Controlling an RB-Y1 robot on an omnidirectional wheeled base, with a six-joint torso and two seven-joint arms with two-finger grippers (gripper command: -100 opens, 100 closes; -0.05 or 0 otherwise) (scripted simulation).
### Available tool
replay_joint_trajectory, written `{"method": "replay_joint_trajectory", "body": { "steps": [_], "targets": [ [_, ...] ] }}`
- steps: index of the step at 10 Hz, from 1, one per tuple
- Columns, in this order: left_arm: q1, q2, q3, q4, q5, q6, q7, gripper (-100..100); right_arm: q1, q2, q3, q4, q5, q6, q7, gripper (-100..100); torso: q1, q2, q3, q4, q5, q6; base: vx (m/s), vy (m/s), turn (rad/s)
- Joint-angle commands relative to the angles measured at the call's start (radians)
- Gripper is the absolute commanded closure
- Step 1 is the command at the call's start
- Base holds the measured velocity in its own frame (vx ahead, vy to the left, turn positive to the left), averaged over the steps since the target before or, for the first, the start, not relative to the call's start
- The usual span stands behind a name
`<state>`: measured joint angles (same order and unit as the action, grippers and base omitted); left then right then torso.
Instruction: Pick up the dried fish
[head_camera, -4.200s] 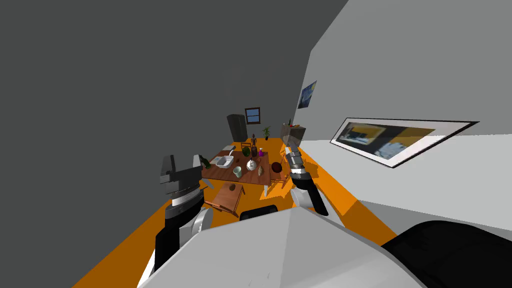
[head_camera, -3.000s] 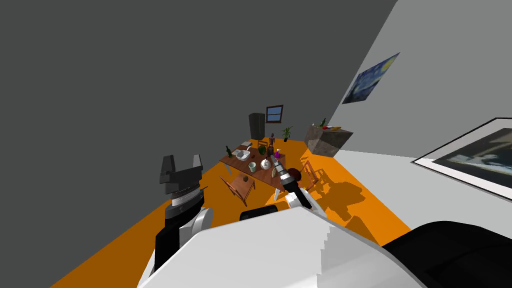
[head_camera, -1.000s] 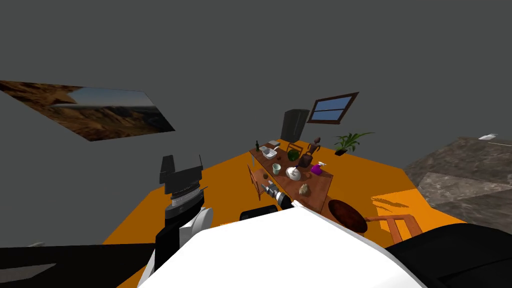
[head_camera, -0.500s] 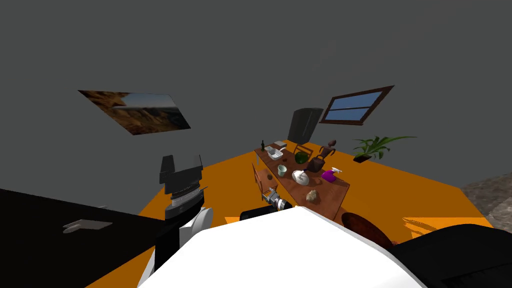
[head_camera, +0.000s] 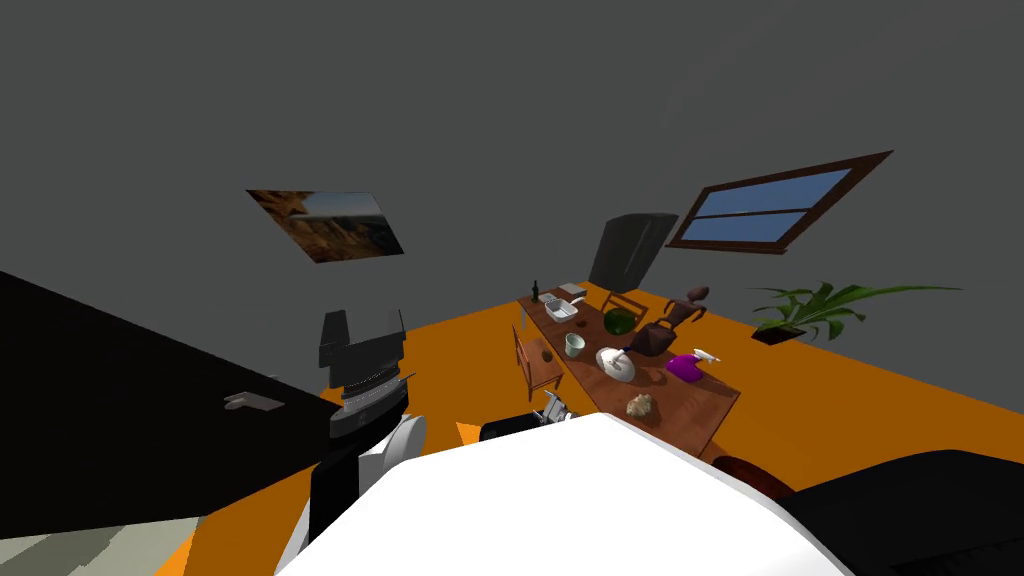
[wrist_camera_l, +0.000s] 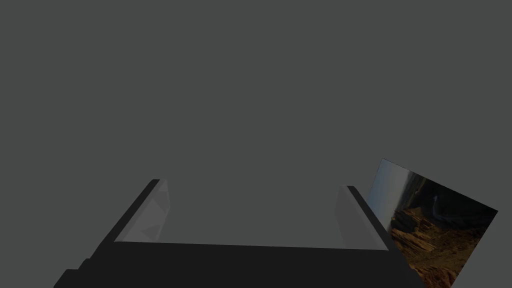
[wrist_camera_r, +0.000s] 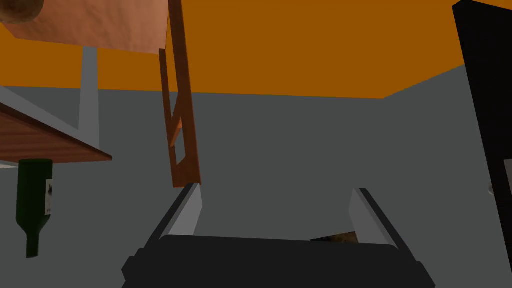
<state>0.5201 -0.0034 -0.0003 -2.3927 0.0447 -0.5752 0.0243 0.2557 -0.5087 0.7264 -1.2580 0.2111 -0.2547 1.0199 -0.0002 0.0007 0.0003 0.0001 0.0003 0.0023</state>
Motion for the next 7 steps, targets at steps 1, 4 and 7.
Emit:
{"method": "replay_joint_trajectory", "body": {
  "steps": [1, 4, 7],
  "targets": [
    [0.0, 0.0, 0.0, 0.0, 0.0, 0.0, 0.0, 0, 0.001, 0.0, 0.004, 0.028, 0.002, -0.011, 0.015, -100, 0.0, 0.0, 0.0, 0.0, 0.0, 0.0, 0.0, -0.002, -0.037],
    [0.0, 0.0, 0.0, 0.0, 0.0, 0.0, 0.0, 0, -0.01, -0.023, 0.045, 0.087, 0.009, -0.014, 0.06, -100, 0.0, 0.0, 0.0, 0.0, 0.0, 0.0, -0.002, 0.0, 0.119],
    [0.0, 0.0, 0.0, 0.0, 0.0, 0.0, 0.0, 0, -0.029, -0.071, 0.126, 0.181, 0.023, -0.022, 0.148, -100, -0.001, 0.0, 0.0, 0.0, 0.0, 0.0, -0.003, -0.007, 0.182]
  ]
}}
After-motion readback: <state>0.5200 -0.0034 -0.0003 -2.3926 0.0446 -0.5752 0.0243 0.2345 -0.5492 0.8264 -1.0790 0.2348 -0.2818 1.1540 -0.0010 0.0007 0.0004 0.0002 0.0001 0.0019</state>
